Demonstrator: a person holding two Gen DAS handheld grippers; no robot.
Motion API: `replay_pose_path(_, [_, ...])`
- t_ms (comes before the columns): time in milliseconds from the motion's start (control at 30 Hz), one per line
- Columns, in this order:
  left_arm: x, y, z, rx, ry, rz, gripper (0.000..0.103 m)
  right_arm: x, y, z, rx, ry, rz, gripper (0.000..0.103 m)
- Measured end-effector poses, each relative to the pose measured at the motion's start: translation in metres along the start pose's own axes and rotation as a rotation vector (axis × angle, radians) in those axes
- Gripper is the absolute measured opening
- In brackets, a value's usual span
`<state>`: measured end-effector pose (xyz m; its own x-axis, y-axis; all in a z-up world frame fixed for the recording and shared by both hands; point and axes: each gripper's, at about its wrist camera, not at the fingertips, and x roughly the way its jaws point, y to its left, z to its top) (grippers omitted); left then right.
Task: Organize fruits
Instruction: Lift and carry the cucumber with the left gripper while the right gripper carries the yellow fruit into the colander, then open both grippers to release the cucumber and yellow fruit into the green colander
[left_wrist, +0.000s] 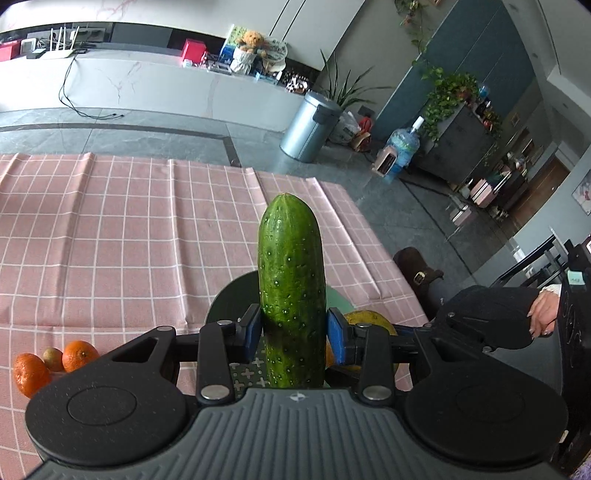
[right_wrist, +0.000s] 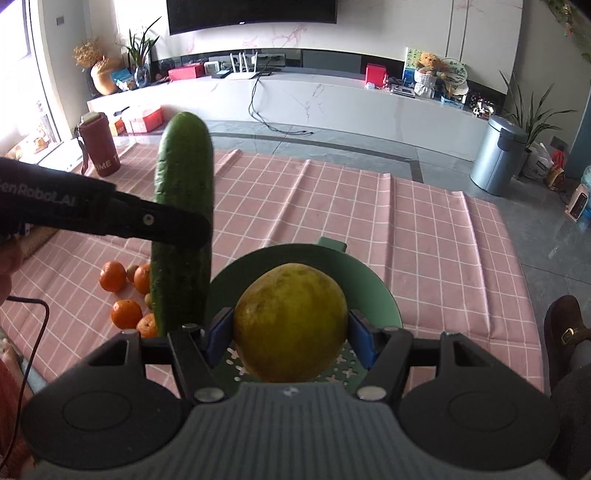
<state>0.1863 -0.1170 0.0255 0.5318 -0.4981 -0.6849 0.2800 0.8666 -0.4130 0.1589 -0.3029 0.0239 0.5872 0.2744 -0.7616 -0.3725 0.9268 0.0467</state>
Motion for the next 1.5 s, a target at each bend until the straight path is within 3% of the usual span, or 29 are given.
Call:
replay_pose_path(200, [0.041, 0.008, -0.012, 0.002, 0.115, 0.031, 0.042, 0.052, -0.007, -0.006, -0.149, 0.111, 0.016, 0.062])
replay_pose_path(533, [0.070, 0.012, -0.018, 0.025, 0.237, 0.105, 0.042, 0.100, -0.014, -0.016, -0.205, 0.201, 0.093, 0.062])
replay_pose_path(867, [0.066, 0.025, -0.007, 0.044, 0.290, 0.191, 0.042, 0.124, 0.000, -0.003, -0.229, 0.211, 0.169, 0.062])
replay_pose_path(1133, [0.080, 0.025, -0.003, 0.043, 0.332, 0.207, 0.043, 0.135, 0.007, -0.004, -0.299, 0.294, 0.160, 0.062])
replay_pose_path(1333, [0.084, 0.020, -0.001, 0.064, 0.331, 0.214, 0.043, 0.133, 0.002, -0.006, -0.274, 0.293, 0.161, 0.063])
replay_pose_path(1500, [0.082, 0.021, 0.000, 0.052, 0.330, 0.207, 0.049, 0.131, 0.007, -0.007, -0.287, 0.307, 0.130, 0.063])
